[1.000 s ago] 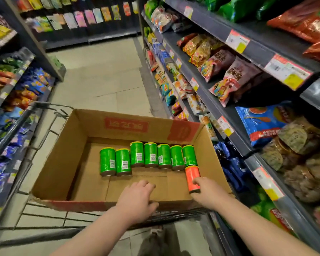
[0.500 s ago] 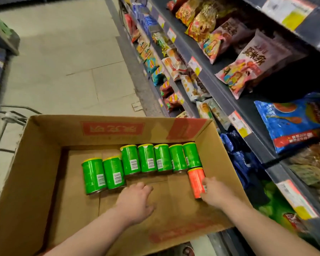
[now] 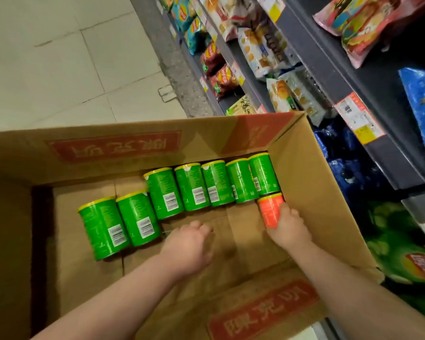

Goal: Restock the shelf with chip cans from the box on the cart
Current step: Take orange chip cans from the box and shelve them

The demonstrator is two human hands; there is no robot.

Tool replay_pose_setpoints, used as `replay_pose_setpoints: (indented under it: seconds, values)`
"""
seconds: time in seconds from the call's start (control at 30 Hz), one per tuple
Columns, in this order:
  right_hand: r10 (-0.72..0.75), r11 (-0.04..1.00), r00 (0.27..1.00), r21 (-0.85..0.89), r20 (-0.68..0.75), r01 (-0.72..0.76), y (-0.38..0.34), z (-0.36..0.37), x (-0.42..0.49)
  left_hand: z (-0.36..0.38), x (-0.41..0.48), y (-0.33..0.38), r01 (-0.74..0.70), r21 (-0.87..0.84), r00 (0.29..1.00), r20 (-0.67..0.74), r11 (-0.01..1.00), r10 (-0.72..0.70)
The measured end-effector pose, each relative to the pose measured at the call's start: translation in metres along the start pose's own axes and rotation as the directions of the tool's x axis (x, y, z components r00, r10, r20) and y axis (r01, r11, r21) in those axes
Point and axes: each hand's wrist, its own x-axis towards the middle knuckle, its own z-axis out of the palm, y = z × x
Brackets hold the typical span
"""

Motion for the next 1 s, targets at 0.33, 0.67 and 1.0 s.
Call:
replay_pose_setpoints:
  seconds: [0.33,0.67,1.0]
  values:
    - [0.126,0.958,0.986,0.245,0.111,-0.150,-0.007,0.015,0.015,0.020,0.023,0.007,0.025,-0.181,0.995,0.096,0.983,-0.008]
    - [-0.114,0.862,0.943,0.503,0.313,-0.063,-0.045,0.007,-0.032,0.024,0.024,0.025,0.184,-0.739,0.981,0.184,0.648,-0.069]
    - [-0.323,0.804,0.917,0.579,0.234,0.136,-0.105,0.003,-0.039,0.014,-0.007,-0.002,0.094,-0.950,0.935,-0.020,0.299,-0.355]
